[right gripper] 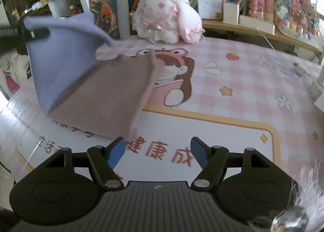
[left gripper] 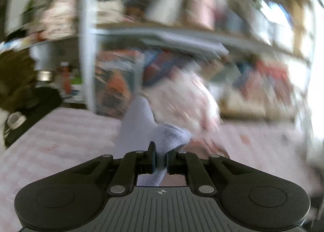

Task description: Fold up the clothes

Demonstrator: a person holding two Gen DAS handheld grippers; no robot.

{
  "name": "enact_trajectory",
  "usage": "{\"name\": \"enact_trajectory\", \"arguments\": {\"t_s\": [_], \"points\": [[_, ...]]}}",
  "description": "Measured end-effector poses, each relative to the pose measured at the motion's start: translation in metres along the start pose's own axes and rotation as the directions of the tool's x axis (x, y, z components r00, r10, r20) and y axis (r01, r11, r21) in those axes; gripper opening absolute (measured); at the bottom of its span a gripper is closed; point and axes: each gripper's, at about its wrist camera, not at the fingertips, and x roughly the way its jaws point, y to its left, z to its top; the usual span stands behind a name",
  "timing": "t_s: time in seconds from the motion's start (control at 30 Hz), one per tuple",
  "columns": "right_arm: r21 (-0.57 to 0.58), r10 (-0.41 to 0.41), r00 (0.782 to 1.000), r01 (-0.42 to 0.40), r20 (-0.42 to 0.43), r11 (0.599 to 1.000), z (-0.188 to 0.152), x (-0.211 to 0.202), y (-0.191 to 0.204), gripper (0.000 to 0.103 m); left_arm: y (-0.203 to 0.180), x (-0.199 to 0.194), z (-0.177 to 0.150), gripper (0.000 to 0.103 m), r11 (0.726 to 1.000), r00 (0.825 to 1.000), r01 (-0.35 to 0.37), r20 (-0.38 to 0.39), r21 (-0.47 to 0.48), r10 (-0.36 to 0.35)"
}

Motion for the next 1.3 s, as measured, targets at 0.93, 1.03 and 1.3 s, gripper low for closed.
{"name": "enact_trajectory", "arguments": {"t_s": [0.93,1.03,1.3], "points": [[0.384,0.413,0.907,-0.352,-0.087,0.854,0.079,0.085,-0.011,0.07,0.041,0.005,-0.035,0.059,0.998,0.991,0.01,-0.133,-0.066,-0.018],[0.39,0.412,0.907,-0.348,-0.09,0.852,0.084,0.094,-0.004,0.071,0.035,0.021,-0.045,0.058,0.998,0.982,0.057,-0.18,-0.029,-0.062],[0.2,0.417,0.908,-0.417,0.044,0.887,0.096,0.07,0.025,0.015,0.035,0.03,-0.054,0.057,0.996,0.966,0.092,-0.241,-0.011,-0.092]]}}
